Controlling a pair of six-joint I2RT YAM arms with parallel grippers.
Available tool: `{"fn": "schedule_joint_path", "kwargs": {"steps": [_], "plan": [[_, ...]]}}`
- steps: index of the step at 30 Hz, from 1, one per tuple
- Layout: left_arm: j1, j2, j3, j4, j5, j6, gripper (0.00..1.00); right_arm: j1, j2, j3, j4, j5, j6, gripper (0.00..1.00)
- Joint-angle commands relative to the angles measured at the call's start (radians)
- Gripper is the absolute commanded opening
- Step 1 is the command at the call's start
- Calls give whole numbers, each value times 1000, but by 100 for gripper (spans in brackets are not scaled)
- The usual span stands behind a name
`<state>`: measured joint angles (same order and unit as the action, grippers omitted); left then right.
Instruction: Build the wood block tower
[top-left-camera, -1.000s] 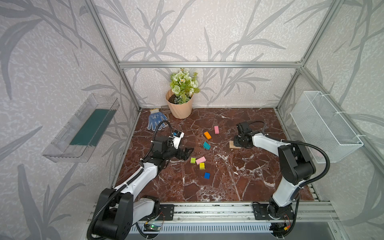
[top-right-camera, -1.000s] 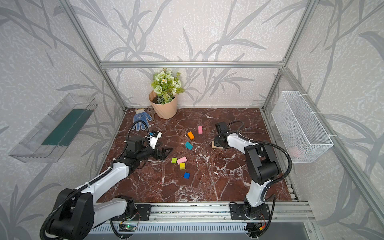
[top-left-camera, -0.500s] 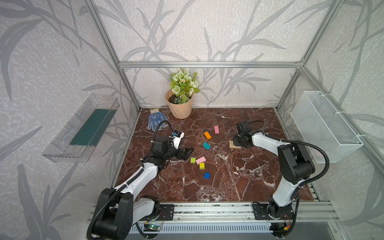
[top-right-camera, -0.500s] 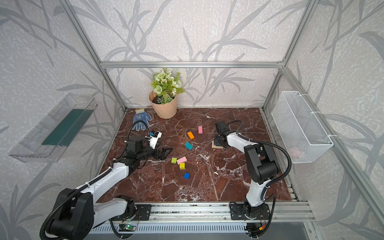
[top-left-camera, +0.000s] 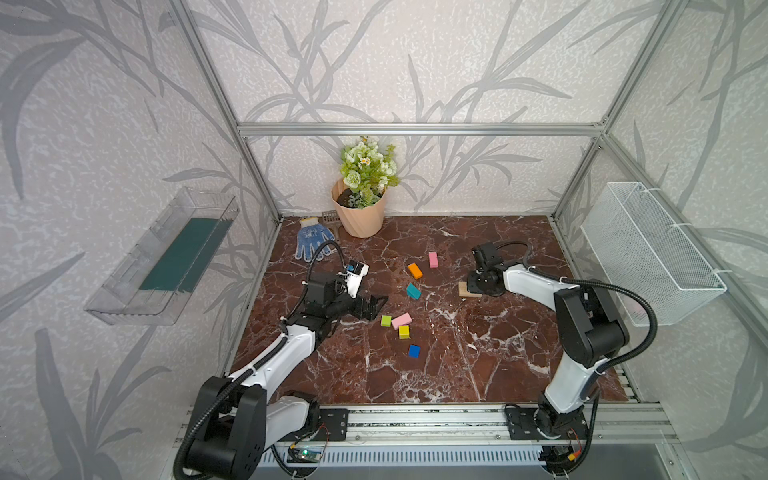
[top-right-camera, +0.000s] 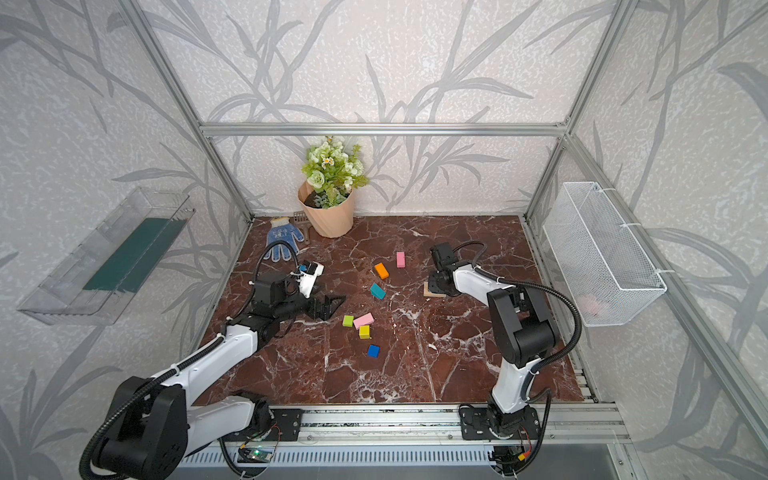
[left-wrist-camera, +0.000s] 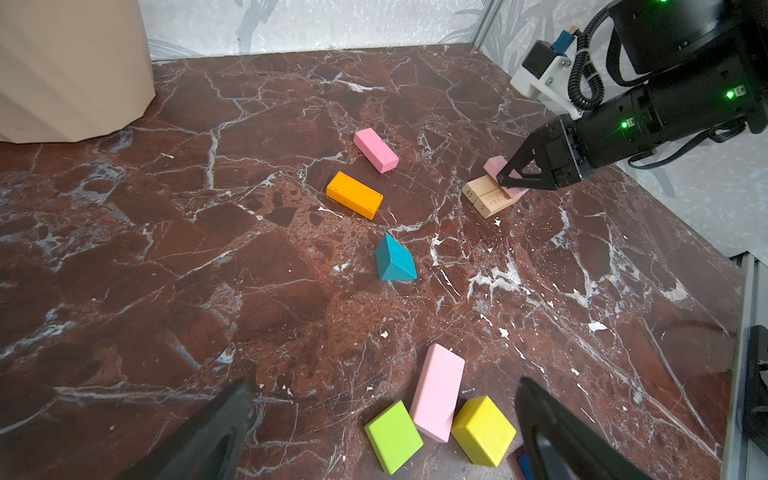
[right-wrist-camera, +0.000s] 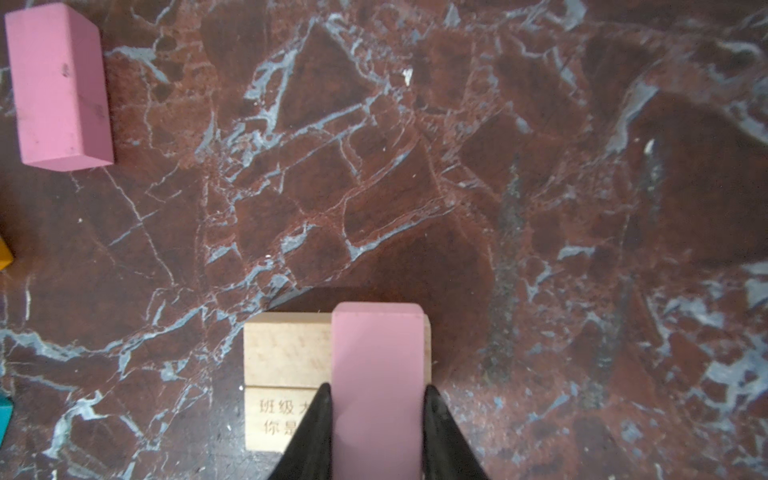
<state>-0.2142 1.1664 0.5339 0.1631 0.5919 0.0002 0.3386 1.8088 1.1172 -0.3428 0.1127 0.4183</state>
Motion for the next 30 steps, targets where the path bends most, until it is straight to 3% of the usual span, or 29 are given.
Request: {"fn": "schedule_joint_path", "kwargs": {"steps": [1, 30], "plan": [[-2, -20, -7, 14, -5, 18, 99, 2, 21, 32, -24, 12, 5, 9], [-2, -26, -9, 16, -5, 18, 99, 7, 16, 24, -25, 18, 8, 30]]}}
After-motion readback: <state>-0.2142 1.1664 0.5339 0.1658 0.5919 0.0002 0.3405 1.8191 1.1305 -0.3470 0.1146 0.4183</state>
